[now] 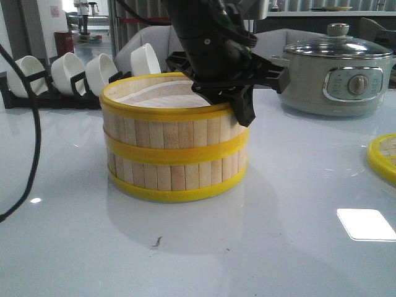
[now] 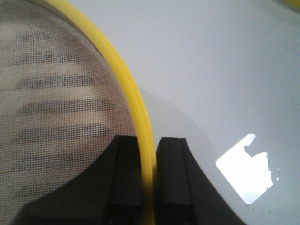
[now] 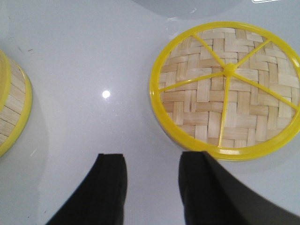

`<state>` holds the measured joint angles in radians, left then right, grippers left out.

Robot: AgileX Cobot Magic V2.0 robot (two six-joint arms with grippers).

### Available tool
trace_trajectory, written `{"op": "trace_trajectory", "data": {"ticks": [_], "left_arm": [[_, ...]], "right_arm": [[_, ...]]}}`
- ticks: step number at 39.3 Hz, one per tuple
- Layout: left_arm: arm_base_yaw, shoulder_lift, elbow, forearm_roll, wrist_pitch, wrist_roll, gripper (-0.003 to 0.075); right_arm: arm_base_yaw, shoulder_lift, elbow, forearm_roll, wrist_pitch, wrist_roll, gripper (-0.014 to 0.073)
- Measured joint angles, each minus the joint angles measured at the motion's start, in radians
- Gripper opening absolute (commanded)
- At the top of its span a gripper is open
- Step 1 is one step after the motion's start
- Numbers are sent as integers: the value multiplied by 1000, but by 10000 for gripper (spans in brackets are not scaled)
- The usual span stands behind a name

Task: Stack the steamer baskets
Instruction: 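Lift the basket with the left gripper and carry it over the centre basket, then lower the basket onto the centre basket and open the left gripper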

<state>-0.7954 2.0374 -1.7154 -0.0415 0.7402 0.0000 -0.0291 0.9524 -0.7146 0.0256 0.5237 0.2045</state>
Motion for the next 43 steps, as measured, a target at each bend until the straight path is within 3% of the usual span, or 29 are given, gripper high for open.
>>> {"op": "trace_trajectory", "data": {"ticks": [5, 8, 15, 19, 37, 43], "left_arm": [[0, 0, 0, 0, 0, 0, 97], [0, 0, 0, 0, 0, 0, 146], [0, 0, 0, 2, -5, 0, 398], [0, 0, 0, 2, -11, 0, 494], [0, -17, -10, 4, -6, 0, 491], [0, -29, -73, 4, 45, 0, 384]], "right_arm": [[0, 0, 0, 0, 0, 0, 382], [0, 0, 0, 0, 0, 0, 382], [0, 0, 0, 0, 0, 0, 382], [0, 0, 0, 0, 0, 0, 382], [0, 0, 0, 0, 2, 0, 382], [0, 0, 0, 0, 2, 0, 382]]}}
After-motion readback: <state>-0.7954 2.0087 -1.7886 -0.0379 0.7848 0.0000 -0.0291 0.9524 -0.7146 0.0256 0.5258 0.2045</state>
